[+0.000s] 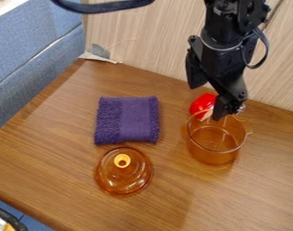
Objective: Put the cover on the container
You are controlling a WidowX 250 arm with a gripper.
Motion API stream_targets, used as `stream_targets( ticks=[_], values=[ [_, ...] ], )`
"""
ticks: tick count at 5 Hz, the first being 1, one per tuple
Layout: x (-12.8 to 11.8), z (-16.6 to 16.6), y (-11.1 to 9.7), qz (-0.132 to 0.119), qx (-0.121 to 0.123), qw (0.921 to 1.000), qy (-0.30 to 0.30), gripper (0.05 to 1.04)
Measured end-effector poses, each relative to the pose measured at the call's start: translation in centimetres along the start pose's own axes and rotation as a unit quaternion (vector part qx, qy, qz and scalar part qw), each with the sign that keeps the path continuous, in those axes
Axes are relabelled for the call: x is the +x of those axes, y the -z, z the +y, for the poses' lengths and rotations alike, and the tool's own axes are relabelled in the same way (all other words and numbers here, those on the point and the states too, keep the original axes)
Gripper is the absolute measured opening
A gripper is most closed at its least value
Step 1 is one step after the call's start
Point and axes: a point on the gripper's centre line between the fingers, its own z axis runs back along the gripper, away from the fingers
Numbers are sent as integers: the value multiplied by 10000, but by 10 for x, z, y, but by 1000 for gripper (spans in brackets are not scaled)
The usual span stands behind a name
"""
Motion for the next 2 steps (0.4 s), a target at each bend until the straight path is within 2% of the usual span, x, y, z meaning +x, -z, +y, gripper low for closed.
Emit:
stream_targets(
  ticks=[1,2],
  values=[
    [-7,-5,9,167,-94,9998,27,1001],
    [-54,-7,9,312,-408,9987,62,1001]
  ],
)
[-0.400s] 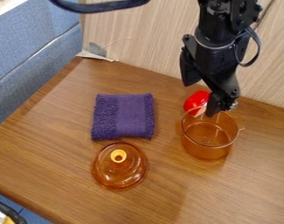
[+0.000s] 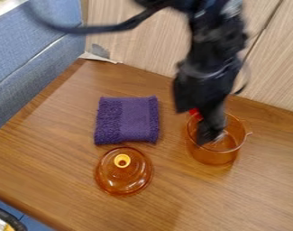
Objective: Put the cover on the container
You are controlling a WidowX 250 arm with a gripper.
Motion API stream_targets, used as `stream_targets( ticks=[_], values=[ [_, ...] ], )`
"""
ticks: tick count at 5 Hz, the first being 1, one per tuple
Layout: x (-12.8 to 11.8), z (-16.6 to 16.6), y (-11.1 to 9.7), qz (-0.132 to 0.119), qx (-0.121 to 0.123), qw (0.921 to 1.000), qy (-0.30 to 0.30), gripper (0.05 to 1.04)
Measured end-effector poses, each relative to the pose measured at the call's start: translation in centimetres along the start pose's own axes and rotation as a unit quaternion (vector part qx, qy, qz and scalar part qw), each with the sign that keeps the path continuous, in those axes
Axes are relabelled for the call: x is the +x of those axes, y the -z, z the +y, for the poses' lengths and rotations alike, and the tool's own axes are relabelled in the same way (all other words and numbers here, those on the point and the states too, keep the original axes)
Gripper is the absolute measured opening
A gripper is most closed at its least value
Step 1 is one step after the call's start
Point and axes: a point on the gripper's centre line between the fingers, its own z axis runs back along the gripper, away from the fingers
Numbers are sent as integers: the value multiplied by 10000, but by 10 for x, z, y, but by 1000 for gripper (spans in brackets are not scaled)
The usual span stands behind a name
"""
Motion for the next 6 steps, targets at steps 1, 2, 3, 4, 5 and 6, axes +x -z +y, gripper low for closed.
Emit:
stream_targets(
  ticks=[1,2,3,4,5,6],
  values=[
    [-35,4,-4,100,79,9997,-216,1001],
    [-75,14,-1,292,60,9976,-632,1001],
    [-96,16,21,511,-64,9959,-740,1001],
    [-100,14,52,722,-223,9953,-602,1001],
    [-95,14,65,649,-281,9958,-587,1001],
    [-85,19,70,617,-216,9966,-507,950]
  ],
)
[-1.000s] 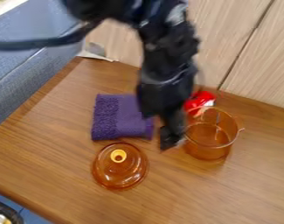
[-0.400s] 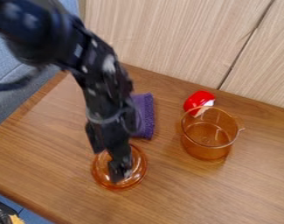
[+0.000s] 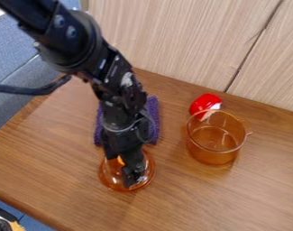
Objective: Put the cover on the container
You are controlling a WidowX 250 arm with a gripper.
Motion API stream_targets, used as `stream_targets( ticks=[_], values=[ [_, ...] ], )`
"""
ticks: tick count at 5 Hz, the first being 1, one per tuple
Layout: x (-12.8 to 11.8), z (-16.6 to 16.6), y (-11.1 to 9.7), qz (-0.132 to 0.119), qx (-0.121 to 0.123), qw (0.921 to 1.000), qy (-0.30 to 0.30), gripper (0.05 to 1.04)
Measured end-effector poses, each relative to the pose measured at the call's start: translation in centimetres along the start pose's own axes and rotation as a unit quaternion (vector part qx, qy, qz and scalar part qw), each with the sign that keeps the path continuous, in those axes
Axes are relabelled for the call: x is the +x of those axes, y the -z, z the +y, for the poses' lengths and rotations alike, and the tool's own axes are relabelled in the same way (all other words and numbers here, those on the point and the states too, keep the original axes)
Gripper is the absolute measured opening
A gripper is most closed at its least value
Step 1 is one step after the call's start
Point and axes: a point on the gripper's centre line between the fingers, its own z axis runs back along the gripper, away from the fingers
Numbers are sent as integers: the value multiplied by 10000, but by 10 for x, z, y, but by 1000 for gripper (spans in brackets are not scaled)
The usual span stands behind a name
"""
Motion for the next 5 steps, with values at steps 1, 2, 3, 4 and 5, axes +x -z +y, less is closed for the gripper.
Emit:
stream_targets(
  ticks=[1,2,3,4,5],
  values=[
    [5,4,0,-41,54,10000,0,709],
    [3,5,0,-79,95,9999,-111,546],
    [3,5,0,-97,110,9999,-43,391],
    [-3,1,-2,-43,81,9999,-66,388],
    [-11,-1,-6,93,61,9999,-72,387]
  ],
)
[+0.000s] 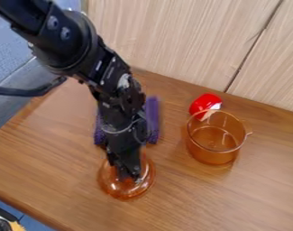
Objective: Put the cover on the container
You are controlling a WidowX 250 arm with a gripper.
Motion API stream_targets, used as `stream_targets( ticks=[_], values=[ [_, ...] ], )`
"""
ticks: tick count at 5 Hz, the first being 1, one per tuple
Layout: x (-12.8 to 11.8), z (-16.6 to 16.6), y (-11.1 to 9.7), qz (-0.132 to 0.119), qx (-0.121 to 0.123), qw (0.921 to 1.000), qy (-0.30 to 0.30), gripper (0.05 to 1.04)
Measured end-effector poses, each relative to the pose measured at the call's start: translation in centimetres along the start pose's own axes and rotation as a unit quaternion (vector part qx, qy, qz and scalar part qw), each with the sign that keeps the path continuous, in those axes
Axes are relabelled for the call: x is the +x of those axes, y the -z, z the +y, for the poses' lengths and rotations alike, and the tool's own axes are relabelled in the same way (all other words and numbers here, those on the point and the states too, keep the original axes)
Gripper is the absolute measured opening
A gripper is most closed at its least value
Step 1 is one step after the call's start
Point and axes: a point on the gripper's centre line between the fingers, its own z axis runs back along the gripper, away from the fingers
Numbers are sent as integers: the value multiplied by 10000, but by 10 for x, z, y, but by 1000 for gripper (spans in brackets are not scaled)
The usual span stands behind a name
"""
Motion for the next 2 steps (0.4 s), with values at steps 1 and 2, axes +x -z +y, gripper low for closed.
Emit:
stream_targets(
  ticks=[1,2],
  values=[
    [-1,0,-16,-45,46,10000,-25,387],
    [8,-10,-40,-267,37,9996,74,387]
  ],
)
